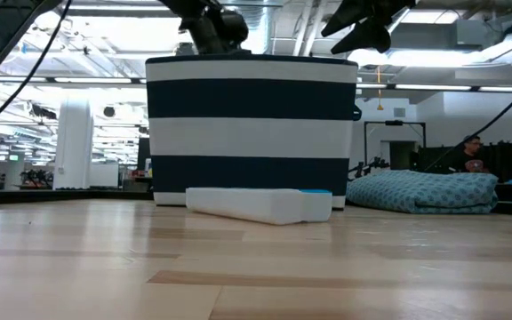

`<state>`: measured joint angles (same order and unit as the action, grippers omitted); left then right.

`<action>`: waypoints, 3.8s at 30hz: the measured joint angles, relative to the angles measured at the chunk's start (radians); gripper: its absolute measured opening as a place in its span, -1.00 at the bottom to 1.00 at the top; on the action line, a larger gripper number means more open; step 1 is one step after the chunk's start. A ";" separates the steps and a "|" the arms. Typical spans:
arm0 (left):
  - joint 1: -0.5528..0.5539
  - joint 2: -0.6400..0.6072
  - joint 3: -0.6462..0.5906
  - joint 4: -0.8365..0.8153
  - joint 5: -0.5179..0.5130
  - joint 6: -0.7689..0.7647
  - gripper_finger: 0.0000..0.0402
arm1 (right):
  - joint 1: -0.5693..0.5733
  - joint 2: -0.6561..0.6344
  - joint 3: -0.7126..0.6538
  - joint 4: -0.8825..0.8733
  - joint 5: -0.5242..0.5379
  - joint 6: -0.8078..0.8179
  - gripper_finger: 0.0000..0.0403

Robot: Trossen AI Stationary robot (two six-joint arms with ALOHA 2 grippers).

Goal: Pick & place medical supplies in basket/bin
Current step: Put the green emergency kit into the bin, then put the medicine organizer into the bin

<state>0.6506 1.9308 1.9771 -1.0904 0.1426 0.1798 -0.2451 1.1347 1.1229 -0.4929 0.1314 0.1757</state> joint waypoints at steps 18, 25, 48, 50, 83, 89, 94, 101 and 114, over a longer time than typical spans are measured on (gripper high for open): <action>-0.077 -0.062 0.357 -0.121 0.040 0.004 0.33 | 0.002 0.000 0.000 0.007 0.000 0.002 0.32; -0.115 -0.082 0.357 -0.164 0.036 -0.036 0.33 | 0.041 0.000 0.000 0.068 -0.001 0.018 0.32; -0.230 -0.170 0.367 -0.231 0.037 -0.087 0.33 | 0.093 0.000 0.000 0.117 0.055 0.036 0.32; -0.287 -0.213 0.368 -0.212 0.036 -0.107 0.33 | 0.093 0.000 0.000 0.120 0.055 0.063 0.32; -0.943 -1.180 -1.068 0.692 -0.371 -0.617 0.33 | 0.494 0.351 0.000 0.236 0.292 0.483 0.32; -0.964 -1.214 -1.247 0.815 -0.362 -0.731 0.33 | 0.547 0.452 0.000 0.209 0.375 0.621 0.32; -0.967 -1.198 -1.341 0.880 -0.391 -0.889 0.33 | 0.546 0.521 -0.002 0.172 0.425 0.751 0.32; -0.967 -1.150 -1.457 0.924 -0.465 -1.258 0.33 | 0.487 0.581 0.000 0.061 0.391 0.941 0.32; -0.967 -1.024 -1.552 1.032 -0.418 -1.432 0.33 | 0.397 0.591 0.000 0.061 0.194 0.897 0.32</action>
<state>-0.3168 0.9069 0.4255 -0.0582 -0.2749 -1.2518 0.1520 1.7256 1.1229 -0.4318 0.3256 1.0729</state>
